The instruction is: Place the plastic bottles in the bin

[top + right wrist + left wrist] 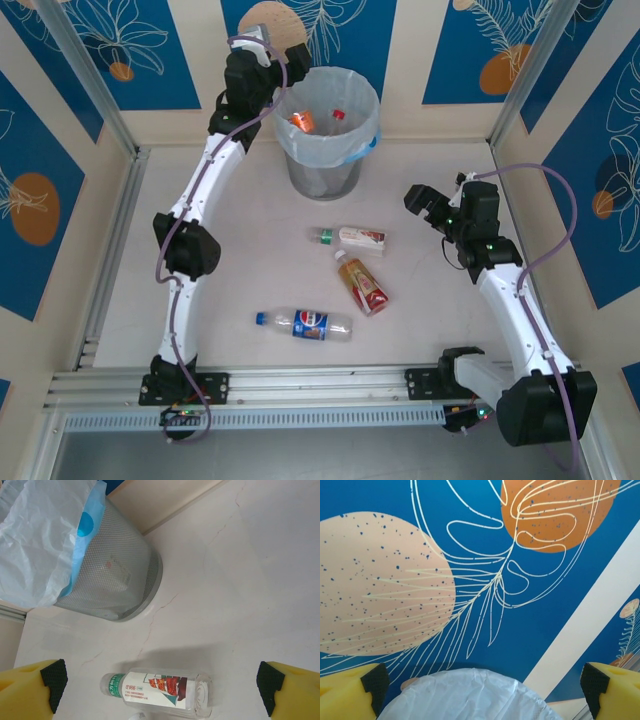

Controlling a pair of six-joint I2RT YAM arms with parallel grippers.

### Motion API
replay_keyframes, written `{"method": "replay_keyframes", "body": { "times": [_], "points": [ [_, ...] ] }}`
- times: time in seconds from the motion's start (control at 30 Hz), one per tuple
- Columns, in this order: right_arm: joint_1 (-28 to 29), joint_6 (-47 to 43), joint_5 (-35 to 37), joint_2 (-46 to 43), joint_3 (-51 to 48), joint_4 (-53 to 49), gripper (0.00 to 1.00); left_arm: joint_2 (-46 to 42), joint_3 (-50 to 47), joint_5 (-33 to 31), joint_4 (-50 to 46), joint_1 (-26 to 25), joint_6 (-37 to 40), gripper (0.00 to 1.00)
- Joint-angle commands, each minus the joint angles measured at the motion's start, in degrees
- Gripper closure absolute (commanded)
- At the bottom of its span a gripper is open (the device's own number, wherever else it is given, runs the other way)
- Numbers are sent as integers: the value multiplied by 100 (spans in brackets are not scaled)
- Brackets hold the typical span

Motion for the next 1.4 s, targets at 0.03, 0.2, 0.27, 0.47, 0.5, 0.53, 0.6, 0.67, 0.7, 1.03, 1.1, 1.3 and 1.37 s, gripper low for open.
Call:
{"method": "replay_keyframes", "body": {
  "times": [0.03,0.2,0.27,0.47,0.5,0.53,0.6,0.67,0.7,1.03,1.1,1.3,1.37],
  "points": [
    [-28,11,-73,64,57,26,0,-248,211,47,-272,-39,231,1],
    [-28,-5,-89,141,48,18,0,-390,211,235,-575,-80,319,1],
    [-27,-39,-89,186,32,23,0,-455,208,282,-748,-114,404,1],
    [-28,-285,-299,400,30,40,0,-624,206,371,-1253,-157,560,1],
    [-21,-320,-358,433,35,57,0,-651,211,385,-1334,-162,569,1],
    [-15,-359,-419,452,30,83,0,-677,204,405,-1399,-162,576,0],
    [14,-542,-535,512,5,155,1,-751,197,475,-1557,-157,602,1],
    [86,-857,-625,572,-26,226,1,-832,168,557,-1701,-162,630,1],
    [137,-1047,-656,617,-35,237,1,-890,134,589,-1807,-162,650,1],
    [889,-3214,-980,1458,309,-327,1,-2659,-3023,620,-864,-171,780,1],
    [963,-3672,-1170,1644,386,-421,1,-3062,-3709,616,-611,-170,763,1],
    [977,-5081,-1648,2203,806,-1142,2,-4110,-5525,401,0,-165,651,1],
    [979,-5464,-1621,2382,941,-1349,3,-4415,-6042,226,157,-162,598,1]
  ]
}}
